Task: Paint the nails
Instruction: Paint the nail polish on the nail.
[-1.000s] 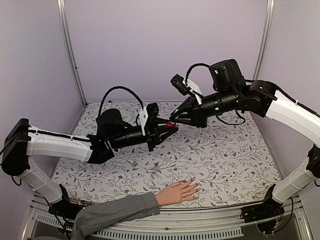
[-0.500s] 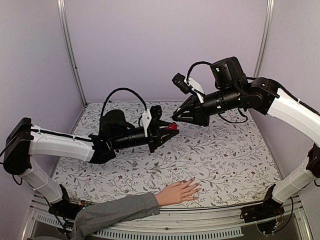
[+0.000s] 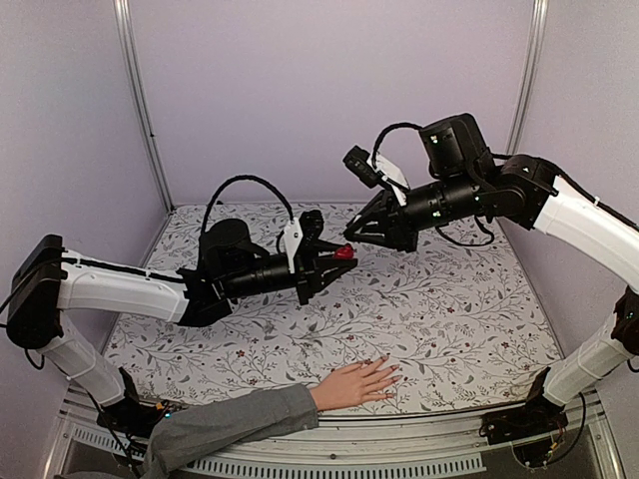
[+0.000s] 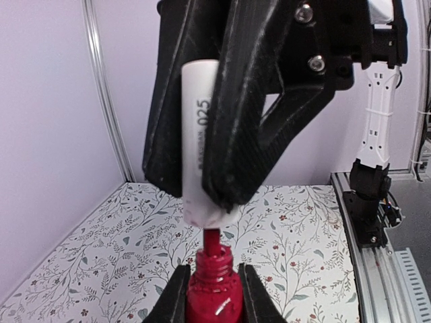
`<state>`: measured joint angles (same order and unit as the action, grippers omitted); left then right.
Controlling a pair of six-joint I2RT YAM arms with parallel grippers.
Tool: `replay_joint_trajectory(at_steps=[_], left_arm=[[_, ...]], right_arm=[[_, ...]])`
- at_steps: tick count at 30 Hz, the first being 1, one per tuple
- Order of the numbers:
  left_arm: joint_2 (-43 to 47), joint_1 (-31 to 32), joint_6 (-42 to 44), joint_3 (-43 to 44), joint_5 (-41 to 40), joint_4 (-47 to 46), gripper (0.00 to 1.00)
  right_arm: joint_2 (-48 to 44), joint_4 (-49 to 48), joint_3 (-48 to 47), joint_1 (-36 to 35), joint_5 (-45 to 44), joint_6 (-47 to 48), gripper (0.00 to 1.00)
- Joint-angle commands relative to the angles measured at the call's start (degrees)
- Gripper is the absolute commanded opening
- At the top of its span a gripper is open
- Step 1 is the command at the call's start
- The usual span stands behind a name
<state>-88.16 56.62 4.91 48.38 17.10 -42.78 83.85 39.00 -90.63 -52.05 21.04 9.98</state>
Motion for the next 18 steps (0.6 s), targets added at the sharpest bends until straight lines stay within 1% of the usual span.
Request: replay_joint_trajectory(at_steps=[1,18], left_arm=[[-0.42,0.5,-0.14,0.75,0.02,-1.38,0.0],[-0.85,0.48,-0.24,1.0,-0.27,-1.6,0.0]], right_arm=[[-0.94,-0.88,-0.87,0.11,-1.11,0.33,0.0],[-2.35,-0.52,0.09,0.11,-2.56,0.57,0.0]])
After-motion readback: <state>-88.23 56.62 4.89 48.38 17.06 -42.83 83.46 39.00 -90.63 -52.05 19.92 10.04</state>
